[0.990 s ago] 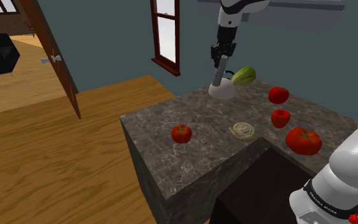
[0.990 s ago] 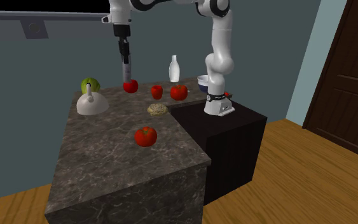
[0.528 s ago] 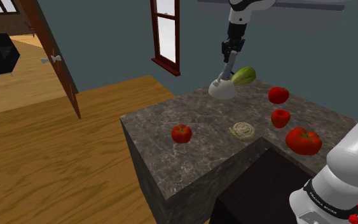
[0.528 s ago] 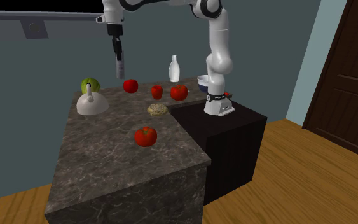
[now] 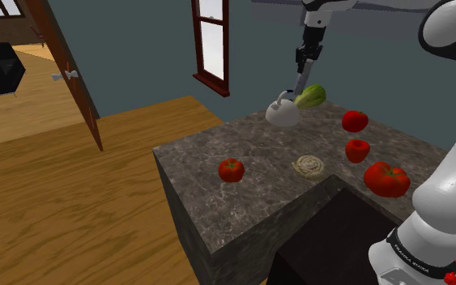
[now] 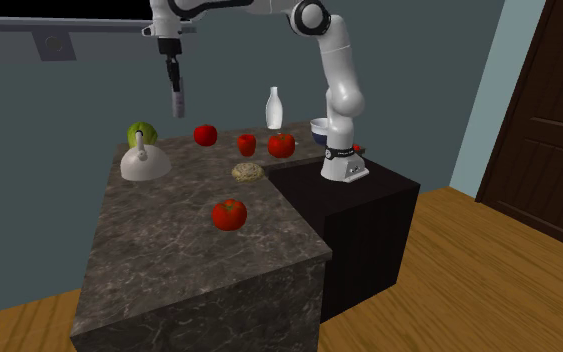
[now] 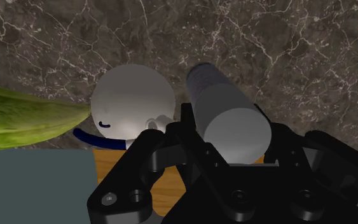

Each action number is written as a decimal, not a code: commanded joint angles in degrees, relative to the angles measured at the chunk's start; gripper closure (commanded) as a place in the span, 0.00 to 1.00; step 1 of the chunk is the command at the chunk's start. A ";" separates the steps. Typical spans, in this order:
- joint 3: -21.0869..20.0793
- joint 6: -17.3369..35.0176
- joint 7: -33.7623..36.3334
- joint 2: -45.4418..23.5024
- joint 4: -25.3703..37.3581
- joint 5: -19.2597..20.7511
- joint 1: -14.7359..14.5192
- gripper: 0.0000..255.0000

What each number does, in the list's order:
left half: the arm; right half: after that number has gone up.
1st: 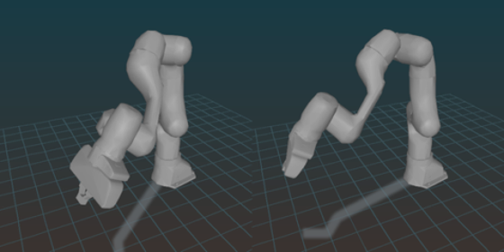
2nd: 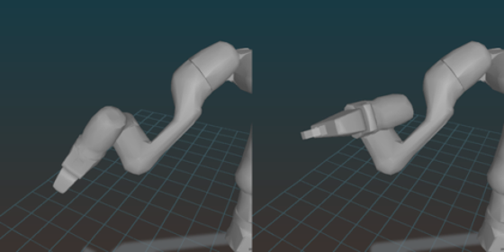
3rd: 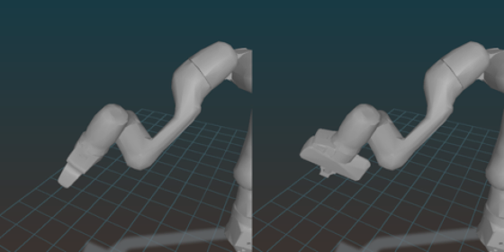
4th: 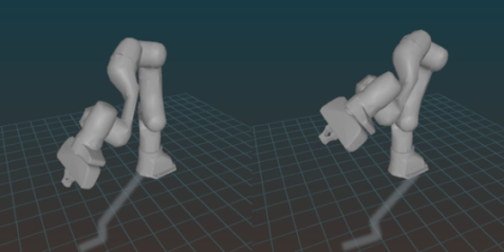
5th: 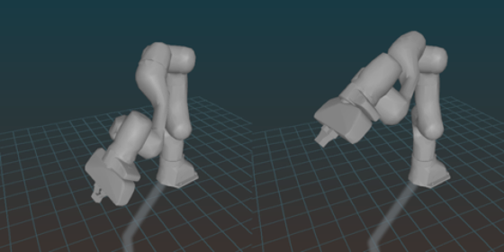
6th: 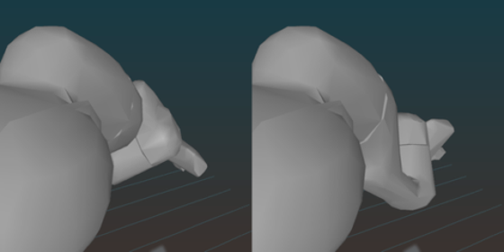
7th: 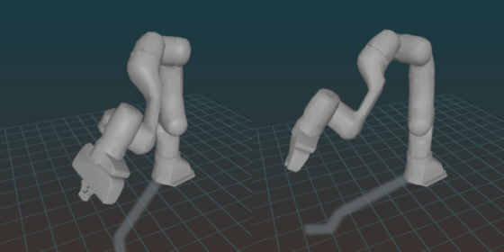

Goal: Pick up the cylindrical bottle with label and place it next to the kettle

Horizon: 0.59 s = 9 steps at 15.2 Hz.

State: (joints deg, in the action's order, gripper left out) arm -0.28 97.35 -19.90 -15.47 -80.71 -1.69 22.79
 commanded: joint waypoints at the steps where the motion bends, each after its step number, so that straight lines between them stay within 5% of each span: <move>1: 0.82 -1.66 -2.35 -3.40 5.03 -0.27 1.54 1.00; 5: 1.84 -5.47 -5.87 -10.63 15.95 -0.85 4.28 1.00; 9: 1.82 -1.84 -5.97 -9.69 11.37 -0.82 4.23 1.00</move>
State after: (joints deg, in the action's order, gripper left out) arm 1.51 94.65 -25.69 -25.37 -68.31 -2.50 26.94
